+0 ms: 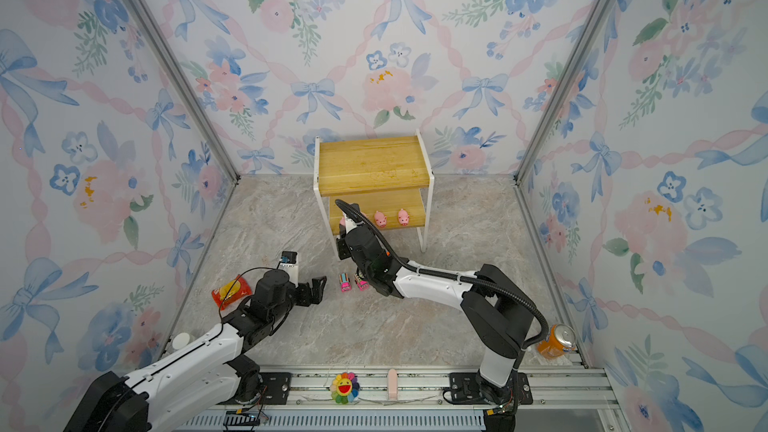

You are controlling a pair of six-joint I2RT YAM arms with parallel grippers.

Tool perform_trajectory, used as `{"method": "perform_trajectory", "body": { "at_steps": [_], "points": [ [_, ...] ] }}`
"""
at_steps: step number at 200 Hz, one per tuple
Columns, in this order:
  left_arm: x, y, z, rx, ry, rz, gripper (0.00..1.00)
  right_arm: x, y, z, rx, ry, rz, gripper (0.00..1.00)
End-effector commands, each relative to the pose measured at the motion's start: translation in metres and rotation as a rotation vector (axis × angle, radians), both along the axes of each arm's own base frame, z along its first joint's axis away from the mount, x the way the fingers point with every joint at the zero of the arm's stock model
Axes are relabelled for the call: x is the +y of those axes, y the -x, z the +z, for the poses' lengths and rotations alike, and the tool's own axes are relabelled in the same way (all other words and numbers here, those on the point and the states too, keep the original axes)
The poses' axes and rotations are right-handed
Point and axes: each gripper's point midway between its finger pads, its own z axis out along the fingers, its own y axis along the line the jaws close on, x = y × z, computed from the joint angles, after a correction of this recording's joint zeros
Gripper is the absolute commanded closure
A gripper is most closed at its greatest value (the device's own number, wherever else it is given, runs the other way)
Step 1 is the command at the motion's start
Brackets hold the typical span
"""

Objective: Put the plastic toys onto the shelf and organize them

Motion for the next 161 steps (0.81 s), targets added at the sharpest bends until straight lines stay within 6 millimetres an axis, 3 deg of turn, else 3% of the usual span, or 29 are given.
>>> {"method": "perform_trajectory", "body": {
  "at_steps": [1,161],
  "points": [
    [0.001,0.002,-0.002,0.003,0.011,0.001,0.02,0.007,-0.004,0.011,-0.016,-0.046,-0.021,0.71],
    [0.001,0.002,-0.002,0.004,0.013,-0.002,0.02,0.009,-0.027,0.000,-0.014,-0.058,-0.096,0.70]
  ]
}}
